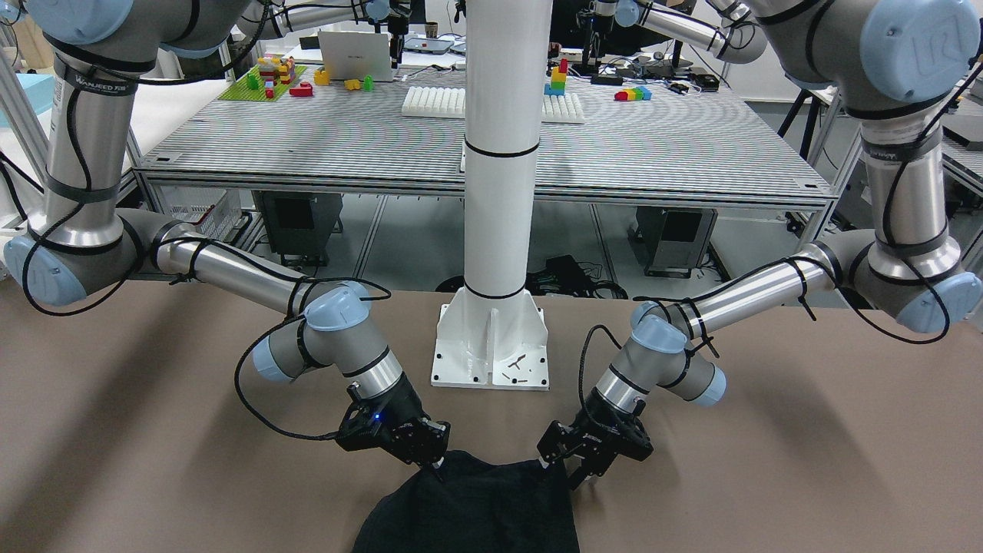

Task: Fold clothes
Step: 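Grasp the shirt's near corners with both grippers and lift them, then fold the near end over away from the robot with both grippers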

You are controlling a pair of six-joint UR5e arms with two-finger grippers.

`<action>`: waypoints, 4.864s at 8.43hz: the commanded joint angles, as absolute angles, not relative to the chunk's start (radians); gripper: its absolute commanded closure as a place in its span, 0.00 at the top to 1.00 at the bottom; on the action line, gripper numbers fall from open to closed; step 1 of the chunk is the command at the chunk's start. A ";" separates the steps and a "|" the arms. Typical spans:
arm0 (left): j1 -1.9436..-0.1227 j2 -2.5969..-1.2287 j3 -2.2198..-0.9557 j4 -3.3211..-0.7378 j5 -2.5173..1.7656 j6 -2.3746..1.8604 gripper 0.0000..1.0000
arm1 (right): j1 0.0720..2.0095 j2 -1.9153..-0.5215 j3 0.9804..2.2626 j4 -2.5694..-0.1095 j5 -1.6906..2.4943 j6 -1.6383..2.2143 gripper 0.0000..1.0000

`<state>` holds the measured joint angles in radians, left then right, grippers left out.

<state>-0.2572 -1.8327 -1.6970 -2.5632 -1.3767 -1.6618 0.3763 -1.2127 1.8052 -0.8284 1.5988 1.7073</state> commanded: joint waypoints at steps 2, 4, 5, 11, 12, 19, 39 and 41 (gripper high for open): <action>-0.265 -1.835 -1.710 -2.563 -1.385 -1.661 0.00 | 0.376 -1.213 1.804 -0.828 1.598 1.707 0.00; -0.265 -1.845 -1.739 -2.551 -1.382 -1.664 0.00 | 0.376 -1.213 1.805 -0.825 1.600 1.709 0.00; -0.268 -1.842 -1.817 -2.467 -1.400 -1.664 0.00 | 0.376 -1.216 1.810 -0.822 1.601 1.707 0.00; -0.319 -1.829 -1.973 -2.402 -1.528 -1.658 0.00 | 0.252 -1.389 2.032 -0.821 1.609 1.764 0.00; -0.318 -1.827 -1.989 -2.402 -1.526 -1.658 0.00 | 0.206 -1.434 2.083 -0.819 1.588 1.793 0.00; -0.359 -1.862 -1.990 -2.396 -1.552 -1.612 0.00 | 0.302 -1.384 2.056 -0.831 1.580 1.766 0.00; -0.764 -2.217 -1.428 -2.408 -1.835 -1.549 0.94 | 0.633 -1.102 1.667 -0.824 1.689 1.649 0.94; -0.802 -2.206 -1.427 -2.407 -1.864 -1.517 0.94 | 0.627 -1.060 1.674 -0.907 1.689 1.651 0.94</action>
